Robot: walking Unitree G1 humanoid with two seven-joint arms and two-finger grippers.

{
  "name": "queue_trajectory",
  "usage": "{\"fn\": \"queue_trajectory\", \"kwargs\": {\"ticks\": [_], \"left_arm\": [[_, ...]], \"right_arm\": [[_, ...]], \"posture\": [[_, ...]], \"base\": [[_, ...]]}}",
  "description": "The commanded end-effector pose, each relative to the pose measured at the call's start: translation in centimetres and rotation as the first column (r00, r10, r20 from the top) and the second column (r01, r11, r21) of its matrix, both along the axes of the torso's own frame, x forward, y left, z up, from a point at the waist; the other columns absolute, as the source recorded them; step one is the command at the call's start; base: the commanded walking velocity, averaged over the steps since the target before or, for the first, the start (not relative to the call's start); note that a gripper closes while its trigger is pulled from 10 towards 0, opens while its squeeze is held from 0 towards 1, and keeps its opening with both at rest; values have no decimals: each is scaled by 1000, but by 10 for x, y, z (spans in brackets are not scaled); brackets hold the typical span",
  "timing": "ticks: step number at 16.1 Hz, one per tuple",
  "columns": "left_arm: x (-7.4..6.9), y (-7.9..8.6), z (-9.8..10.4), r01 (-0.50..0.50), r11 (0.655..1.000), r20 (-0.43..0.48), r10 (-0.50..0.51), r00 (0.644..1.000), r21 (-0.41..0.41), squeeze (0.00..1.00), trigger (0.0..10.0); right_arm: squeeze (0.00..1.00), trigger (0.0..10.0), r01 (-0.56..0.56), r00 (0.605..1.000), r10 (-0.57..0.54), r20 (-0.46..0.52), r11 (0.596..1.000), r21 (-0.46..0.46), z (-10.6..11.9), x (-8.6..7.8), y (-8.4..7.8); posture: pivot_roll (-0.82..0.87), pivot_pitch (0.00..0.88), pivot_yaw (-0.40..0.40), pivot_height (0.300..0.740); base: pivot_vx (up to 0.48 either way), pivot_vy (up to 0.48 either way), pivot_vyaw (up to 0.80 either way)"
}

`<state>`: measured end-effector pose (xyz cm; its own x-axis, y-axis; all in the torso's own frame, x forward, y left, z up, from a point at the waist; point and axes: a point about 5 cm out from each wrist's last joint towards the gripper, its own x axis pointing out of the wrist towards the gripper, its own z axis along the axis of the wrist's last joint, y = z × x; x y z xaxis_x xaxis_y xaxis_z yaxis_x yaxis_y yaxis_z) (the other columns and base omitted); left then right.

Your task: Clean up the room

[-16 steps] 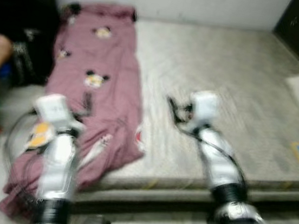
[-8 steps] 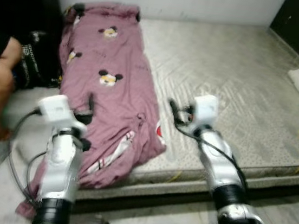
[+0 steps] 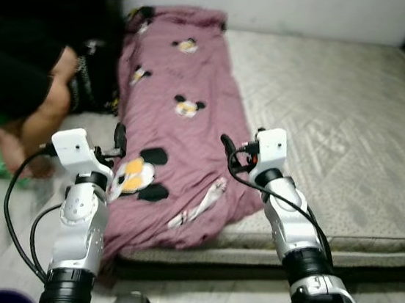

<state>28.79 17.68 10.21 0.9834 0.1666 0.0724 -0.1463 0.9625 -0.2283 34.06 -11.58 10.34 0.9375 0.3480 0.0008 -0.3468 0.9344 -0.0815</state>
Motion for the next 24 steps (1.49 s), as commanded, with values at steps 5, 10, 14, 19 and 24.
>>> {"fn": "queue_trajectory", "kwargs": {"ticks": [5, 10, 14, 19, 24], "left_arm": [[0, -1, 4, 27, 1000, 27, -27, 999, 2, 0, 10000], [0, -1, 4, 28, 1000, 29, -28, 999, 1, 0, 10000], [0, -1, 4, 31, 1000, 27, -31, 999, 1, 0, 10000], [1, 1, -1, 6, 1000, -11, -6, 1000, 13, 0, 10000], [0, 5, 0, -21, 998, -23, 22, 1000, 59, 0, 10000]], "right_arm": [[0, 10000, 21, 1000, -21, -3, 1000, 10, 2, 2, -3], [0, 10000, 25, 1000, -25, -7, 1000, 12, 2, 3, -3], [0, 10000, 28, 1000, -28, -8, 999, 15, 2, 3, -4], [0, 10000, 29, 1000, -29, -12, 999, 22, 2, 3, -4], [0, 10000, 22, 1000, -22, 11, 1000, -7, 4, 3, -4]], "posture": [[3, 0, -32, 740], [4, 0, -32, 740], [2, 0, -32, 740], [2, 0, -32, 740], [5, 0, -34, 740]], "base": [[53, 0, 0], [315, 0, 0], [386, 0, 0], [203, 0, 0], [0, 0, 158]]}}
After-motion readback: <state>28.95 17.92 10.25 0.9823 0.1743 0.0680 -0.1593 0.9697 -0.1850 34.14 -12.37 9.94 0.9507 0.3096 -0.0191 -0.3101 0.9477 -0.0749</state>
